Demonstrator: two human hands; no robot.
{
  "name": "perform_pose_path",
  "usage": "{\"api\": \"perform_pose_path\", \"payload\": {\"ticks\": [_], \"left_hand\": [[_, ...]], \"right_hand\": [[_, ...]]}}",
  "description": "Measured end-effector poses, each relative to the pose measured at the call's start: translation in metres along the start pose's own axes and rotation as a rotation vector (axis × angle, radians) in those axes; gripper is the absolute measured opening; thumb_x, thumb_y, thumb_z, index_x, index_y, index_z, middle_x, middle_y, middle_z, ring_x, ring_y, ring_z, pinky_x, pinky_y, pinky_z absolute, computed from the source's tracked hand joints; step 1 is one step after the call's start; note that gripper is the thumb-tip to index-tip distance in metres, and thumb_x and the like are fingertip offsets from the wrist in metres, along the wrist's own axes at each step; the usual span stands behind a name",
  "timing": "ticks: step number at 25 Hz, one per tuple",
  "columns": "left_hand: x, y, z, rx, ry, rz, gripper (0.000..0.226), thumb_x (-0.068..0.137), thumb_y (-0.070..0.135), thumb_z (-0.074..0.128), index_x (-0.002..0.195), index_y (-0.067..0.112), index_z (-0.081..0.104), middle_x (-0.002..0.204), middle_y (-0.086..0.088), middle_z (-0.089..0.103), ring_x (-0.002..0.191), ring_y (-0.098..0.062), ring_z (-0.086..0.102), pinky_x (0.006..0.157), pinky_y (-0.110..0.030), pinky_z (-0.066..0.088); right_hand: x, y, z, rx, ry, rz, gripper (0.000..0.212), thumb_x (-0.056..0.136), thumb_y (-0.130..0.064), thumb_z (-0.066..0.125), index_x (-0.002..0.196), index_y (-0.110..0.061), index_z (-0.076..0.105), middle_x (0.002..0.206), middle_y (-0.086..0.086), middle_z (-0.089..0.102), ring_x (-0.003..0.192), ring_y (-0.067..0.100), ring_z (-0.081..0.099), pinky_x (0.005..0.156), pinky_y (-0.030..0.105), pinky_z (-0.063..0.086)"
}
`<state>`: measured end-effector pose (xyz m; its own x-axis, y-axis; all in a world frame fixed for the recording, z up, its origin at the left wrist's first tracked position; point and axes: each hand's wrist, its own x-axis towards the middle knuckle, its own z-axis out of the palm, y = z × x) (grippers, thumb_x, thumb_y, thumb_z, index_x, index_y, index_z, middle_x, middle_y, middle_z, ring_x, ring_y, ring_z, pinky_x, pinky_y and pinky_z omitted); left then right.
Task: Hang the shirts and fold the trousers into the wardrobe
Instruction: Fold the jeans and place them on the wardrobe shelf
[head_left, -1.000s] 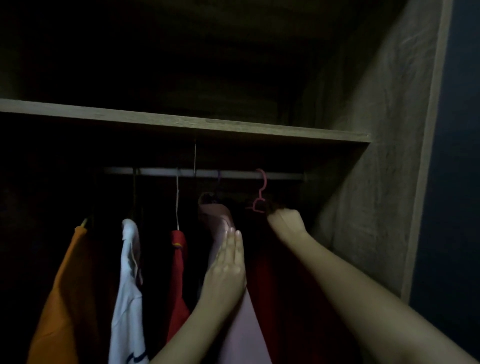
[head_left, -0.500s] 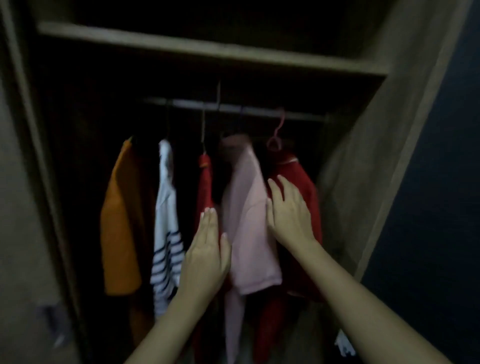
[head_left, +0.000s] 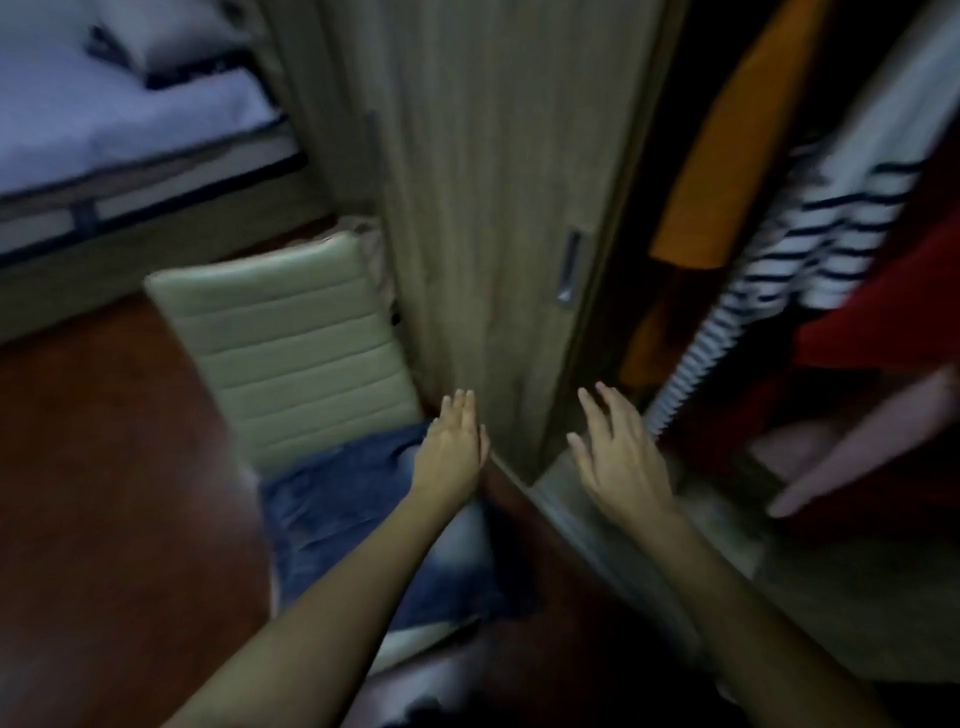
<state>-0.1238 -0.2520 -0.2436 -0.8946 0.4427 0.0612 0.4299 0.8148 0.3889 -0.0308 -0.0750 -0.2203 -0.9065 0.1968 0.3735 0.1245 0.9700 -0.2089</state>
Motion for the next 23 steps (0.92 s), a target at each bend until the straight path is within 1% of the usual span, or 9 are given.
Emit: {"api": "perform_pose_path", "payload": {"ticks": [2,4,5,7,11,13,16,19,23], "left_hand": [[-0.025,-0.068,0.010,0.074,-0.068,-0.155,0.054,0.100,0.024,0.035,0.148,0.002,0.021,0.155,-0.015,0.022,0.144,-0.029,0.019,0.111,-0.040,0.029],[-0.051,-0.125,0.018,0.099,-0.120,-0.280,0.056,0.101,0.027,0.031,0.149,0.003,0.016,0.157,-0.012,0.016,0.146,-0.026,0.013,0.113,-0.039,0.025],[-0.066,-0.158,0.022,0.106,-0.146,-0.344,0.056,0.101,0.028,0.031,0.149,0.003,0.015,0.158,-0.012,0.015,0.146,-0.026,0.012,0.114,-0.040,0.024],[-0.088,-0.212,0.031,0.121,-0.178,-0.441,0.057,0.101,0.029,0.031,0.150,0.004,0.015,0.157,-0.013,0.016,0.146,-0.027,0.013,0.113,-0.040,0.024],[-0.106,-0.313,0.057,0.116,-0.223,-0.570,0.057,0.101,0.032,0.031,0.149,0.006,0.017,0.156,-0.014,0.019,0.144,-0.029,0.019,0.111,-0.042,0.029],[-0.104,-0.349,0.070,0.100,-0.234,-0.595,0.057,0.101,0.032,0.032,0.148,0.005,0.017,0.156,-0.015,0.019,0.143,-0.030,0.022,0.110,-0.041,0.030],[-0.090,-0.391,0.090,0.086,-0.251,-0.593,0.057,0.101,0.033,0.032,0.148,0.005,0.018,0.156,-0.015,0.019,0.142,-0.031,0.025,0.109,-0.041,0.032],[-0.069,-0.425,0.104,-0.051,-0.244,-0.668,0.059,0.101,0.032,0.036,0.148,0.003,0.017,0.154,-0.018,0.023,0.140,-0.032,0.029,0.110,-0.039,0.029],[-0.037,-0.451,0.115,-0.210,-0.125,-0.762,0.062,0.098,0.032,0.045,0.145,-0.001,0.022,0.148,-0.020,0.033,0.135,-0.032,0.035,0.107,-0.035,0.030]], "right_hand": [[-0.010,-0.047,0.054,0.083,-0.097,-0.096,0.058,0.097,-0.043,0.025,0.126,-0.003,0.054,0.129,0.020,0.055,0.121,0.034,0.047,0.093,0.042,0.046],[-0.020,-0.087,0.104,0.145,-0.177,-0.175,0.063,0.099,-0.045,0.019,0.123,-0.001,0.057,0.127,0.021,0.057,0.121,0.032,0.044,0.097,0.041,0.040],[-0.026,-0.112,0.136,0.162,-0.219,-0.206,0.064,0.099,-0.046,0.019,0.123,-0.001,0.057,0.127,0.021,0.057,0.120,0.035,0.047,0.098,0.041,0.039],[-0.044,-0.149,0.185,0.169,-0.322,-0.237,0.065,0.098,-0.048,0.017,0.126,-0.003,0.055,0.131,0.021,0.053,0.120,0.039,0.050,0.096,0.043,0.044],[-0.090,-0.212,0.290,0.132,-0.585,-0.256,0.068,0.096,-0.053,0.004,0.136,-0.011,0.039,0.143,0.017,0.042,0.129,0.036,0.034,0.089,0.047,0.048],[-0.106,-0.230,0.329,0.106,-0.681,-0.255,0.071,0.095,-0.055,0.002,0.138,-0.012,0.040,0.145,0.017,0.038,0.131,0.038,0.036,0.091,0.048,0.047],[-0.118,-0.241,0.375,0.072,-0.738,-0.242,0.072,0.095,-0.055,0.003,0.138,-0.011,0.041,0.146,0.019,0.037,0.132,0.039,0.031,0.094,0.049,0.044],[-0.125,-0.240,0.414,0.047,-0.745,-0.255,0.069,0.095,-0.056,0.004,0.141,-0.014,0.034,0.148,0.018,0.031,0.133,0.039,0.022,0.095,0.051,0.043],[-0.133,-0.232,0.456,0.068,-0.762,-0.241,0.068,0.093,-0.060,0.007,0.144,-0.020,0.030,0.152,0.013,0.026,0.135,0.039,0.023,0.099,0.051,0.039]]}}
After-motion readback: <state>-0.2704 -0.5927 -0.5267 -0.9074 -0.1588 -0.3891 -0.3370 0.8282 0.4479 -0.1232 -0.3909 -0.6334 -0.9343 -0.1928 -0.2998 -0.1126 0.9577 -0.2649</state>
